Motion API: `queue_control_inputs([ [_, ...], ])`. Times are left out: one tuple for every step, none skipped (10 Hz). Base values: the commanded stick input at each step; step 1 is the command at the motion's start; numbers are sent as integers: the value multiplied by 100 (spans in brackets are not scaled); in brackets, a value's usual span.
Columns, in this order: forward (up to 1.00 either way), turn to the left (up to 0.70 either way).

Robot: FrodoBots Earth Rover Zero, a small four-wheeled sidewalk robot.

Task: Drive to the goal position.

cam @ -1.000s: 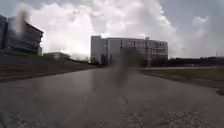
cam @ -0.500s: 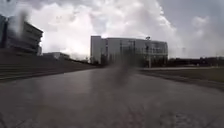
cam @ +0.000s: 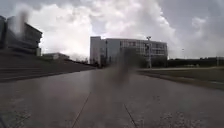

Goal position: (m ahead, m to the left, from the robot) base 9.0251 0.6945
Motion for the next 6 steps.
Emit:
queue_control_inputs([
  [70,-2],
  [70,-4],
  [70,-5],
  [70,-4],
  [70,-1],
  [70,0],
])
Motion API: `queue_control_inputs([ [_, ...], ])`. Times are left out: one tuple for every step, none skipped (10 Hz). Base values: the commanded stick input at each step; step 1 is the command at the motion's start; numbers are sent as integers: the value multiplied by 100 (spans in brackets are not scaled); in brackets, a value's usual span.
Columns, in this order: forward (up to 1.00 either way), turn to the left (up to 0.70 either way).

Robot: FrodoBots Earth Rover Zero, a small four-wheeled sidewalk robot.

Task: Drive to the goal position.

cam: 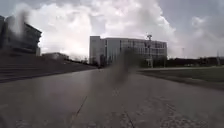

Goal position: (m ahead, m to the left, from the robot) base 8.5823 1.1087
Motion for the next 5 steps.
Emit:
queue_control_inputs([
  [70,0],
  [70,0],
  [70,0],
  [70,0],
  [70,0],
])
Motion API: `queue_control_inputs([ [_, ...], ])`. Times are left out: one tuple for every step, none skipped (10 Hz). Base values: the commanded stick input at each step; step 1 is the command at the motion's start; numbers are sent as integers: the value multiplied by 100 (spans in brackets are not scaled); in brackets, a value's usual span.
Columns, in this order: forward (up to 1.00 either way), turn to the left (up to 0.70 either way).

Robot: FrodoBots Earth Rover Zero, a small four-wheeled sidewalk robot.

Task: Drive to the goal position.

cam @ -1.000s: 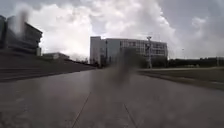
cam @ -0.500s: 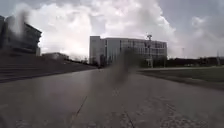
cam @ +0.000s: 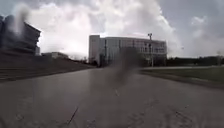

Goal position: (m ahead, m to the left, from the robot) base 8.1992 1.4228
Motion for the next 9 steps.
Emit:
queue_control_inputs([
  [70,0],
  [70,0],
  [70,-8],
  [70,-34],
  [70,-34],
  [70,-13],
  [70,-1],
  [70,0],
  [70,0],
])
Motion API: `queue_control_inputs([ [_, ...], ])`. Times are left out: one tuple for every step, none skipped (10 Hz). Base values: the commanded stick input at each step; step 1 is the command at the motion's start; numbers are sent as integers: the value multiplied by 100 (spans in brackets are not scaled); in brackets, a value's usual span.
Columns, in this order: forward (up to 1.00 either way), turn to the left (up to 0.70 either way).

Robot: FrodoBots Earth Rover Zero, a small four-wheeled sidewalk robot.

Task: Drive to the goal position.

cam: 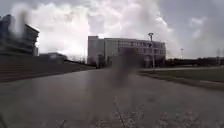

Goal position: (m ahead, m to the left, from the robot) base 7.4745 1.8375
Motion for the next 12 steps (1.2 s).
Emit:
queue_control_inputs([
  [70,0],
  [70,0],
  [70,0],
  [70,0],
  [70,0],
  [70,0],
  [70,0],
  [70,0],
  [70,0],
  [70,0],
  [70,0],
  [70,0],
])
